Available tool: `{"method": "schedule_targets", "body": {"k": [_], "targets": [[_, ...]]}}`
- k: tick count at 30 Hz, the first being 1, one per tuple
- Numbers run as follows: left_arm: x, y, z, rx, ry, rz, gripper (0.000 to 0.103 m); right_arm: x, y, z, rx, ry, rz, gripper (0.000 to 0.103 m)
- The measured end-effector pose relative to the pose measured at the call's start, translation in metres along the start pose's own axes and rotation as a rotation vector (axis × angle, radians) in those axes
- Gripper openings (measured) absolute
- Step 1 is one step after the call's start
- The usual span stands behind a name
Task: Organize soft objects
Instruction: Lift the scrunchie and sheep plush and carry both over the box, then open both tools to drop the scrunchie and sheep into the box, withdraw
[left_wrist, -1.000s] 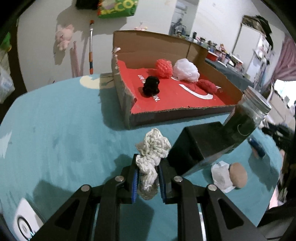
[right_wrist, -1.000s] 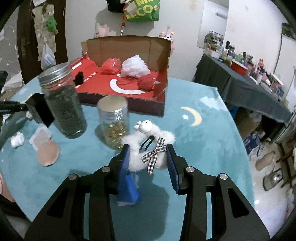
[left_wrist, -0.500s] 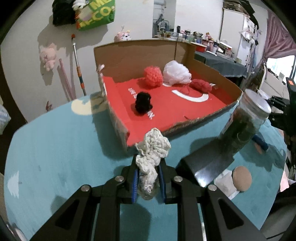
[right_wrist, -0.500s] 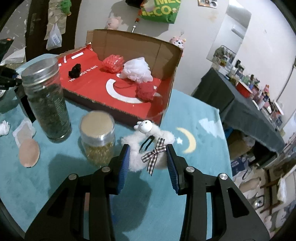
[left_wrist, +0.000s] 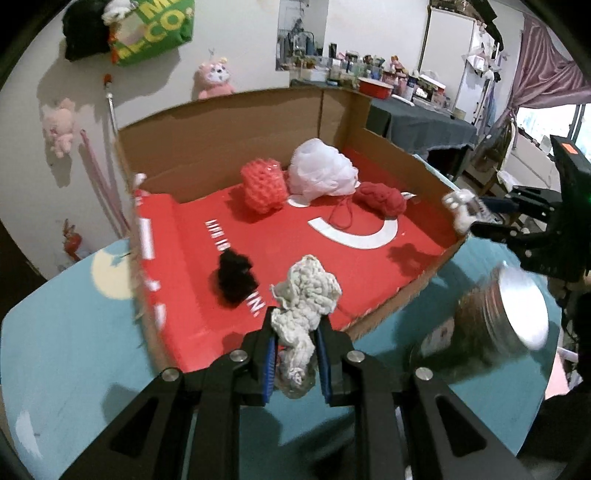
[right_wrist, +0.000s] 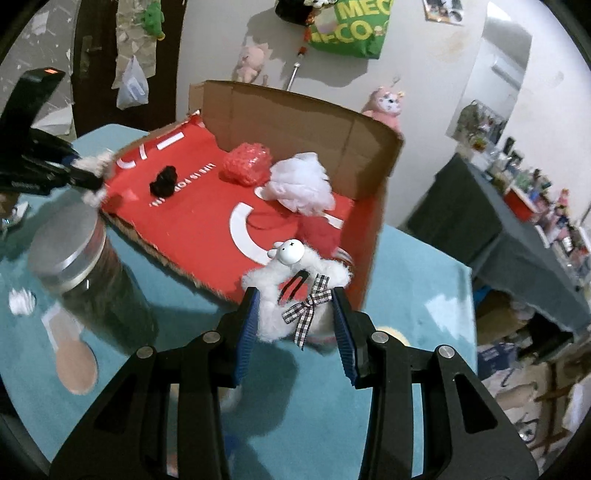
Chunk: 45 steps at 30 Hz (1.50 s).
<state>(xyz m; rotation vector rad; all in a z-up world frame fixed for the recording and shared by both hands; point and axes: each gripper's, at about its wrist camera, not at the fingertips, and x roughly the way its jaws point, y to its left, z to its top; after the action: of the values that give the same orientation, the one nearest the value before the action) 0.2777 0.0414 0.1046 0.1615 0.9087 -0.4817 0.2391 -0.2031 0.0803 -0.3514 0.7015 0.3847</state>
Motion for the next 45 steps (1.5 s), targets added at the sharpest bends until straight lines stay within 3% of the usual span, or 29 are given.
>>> {"method": "schedule_targets", "body": {"k": [10, 21, 38, 45], "targets": [[0.058, -0.004, 0.031, -0.027, 0.122, 0.007, 0.02, 0.062, -0.005, 0.033, 0.083, 0.154, 0.161, 0.037], [0.081, 0.0, 0.044, -0.029, 0.191, 0.05, 0.022, 0.11, -0.005, 0.04, 0.101, 0.32, 0.134, 0.038], [0.083, -0.002, 0.045, 0.002, 0.188, 0.096, 0.026, 0.127, 0.001, 0.041, 0.068, 0.356, 0.085, 0.039], [0.08, -0.005, 0.045, 0.009, 0.172, 0.093, 0.042, 0.129, 0.005, 0.04, 0.053, 0.368, 0.092, 0.048]]}}
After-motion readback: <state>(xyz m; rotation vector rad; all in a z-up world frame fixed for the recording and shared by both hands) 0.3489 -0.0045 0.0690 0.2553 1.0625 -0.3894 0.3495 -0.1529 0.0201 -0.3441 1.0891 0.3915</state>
